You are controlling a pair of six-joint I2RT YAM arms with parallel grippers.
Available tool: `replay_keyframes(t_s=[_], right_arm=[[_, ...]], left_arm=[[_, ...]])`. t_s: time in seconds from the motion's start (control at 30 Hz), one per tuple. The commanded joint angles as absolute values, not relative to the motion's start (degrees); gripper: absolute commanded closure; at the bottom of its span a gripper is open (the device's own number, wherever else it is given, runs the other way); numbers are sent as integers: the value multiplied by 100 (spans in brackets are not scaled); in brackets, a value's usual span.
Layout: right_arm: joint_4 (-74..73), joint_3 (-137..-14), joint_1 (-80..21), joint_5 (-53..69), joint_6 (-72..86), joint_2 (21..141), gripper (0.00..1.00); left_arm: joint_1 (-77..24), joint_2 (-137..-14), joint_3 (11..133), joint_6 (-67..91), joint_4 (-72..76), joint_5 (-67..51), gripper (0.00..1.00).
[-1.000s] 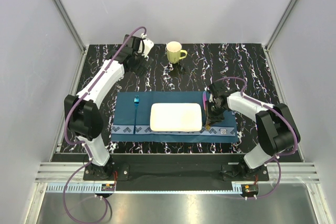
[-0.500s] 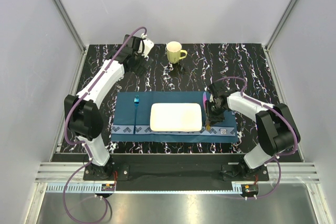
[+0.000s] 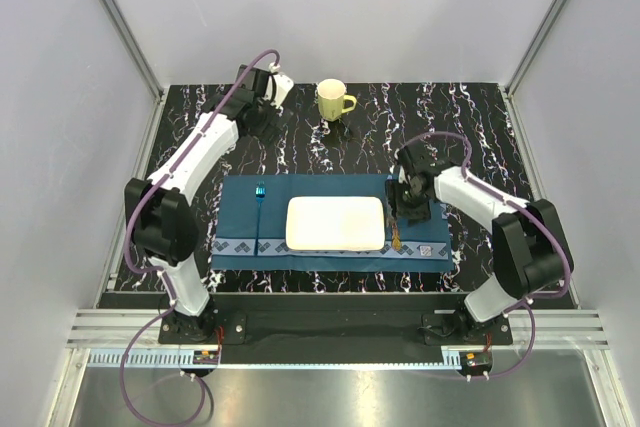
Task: Set the dinner table for one person
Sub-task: Place the knife on the napkin.
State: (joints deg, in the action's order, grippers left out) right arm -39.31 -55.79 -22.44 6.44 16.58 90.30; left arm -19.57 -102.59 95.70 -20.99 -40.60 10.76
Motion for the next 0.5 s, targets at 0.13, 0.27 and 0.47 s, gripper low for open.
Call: replay_keyframes(t_s=[0.13,0.27,0.47], right_arm=[[-3999,-7425,-2206,-140,81,8323,33],[-3219,-8585,-2197,-690,-1782,8709,16],[-4166,-13122,-1557,-1032,-1540,11504,0]], left_arm=[[-1960,-10389,10089,-1899,-3902,967,1],[-1960,-10354,10292,-1881,-3876,1010,1],[-1960,-9924,10196,-2170,-3692,1256,1]])
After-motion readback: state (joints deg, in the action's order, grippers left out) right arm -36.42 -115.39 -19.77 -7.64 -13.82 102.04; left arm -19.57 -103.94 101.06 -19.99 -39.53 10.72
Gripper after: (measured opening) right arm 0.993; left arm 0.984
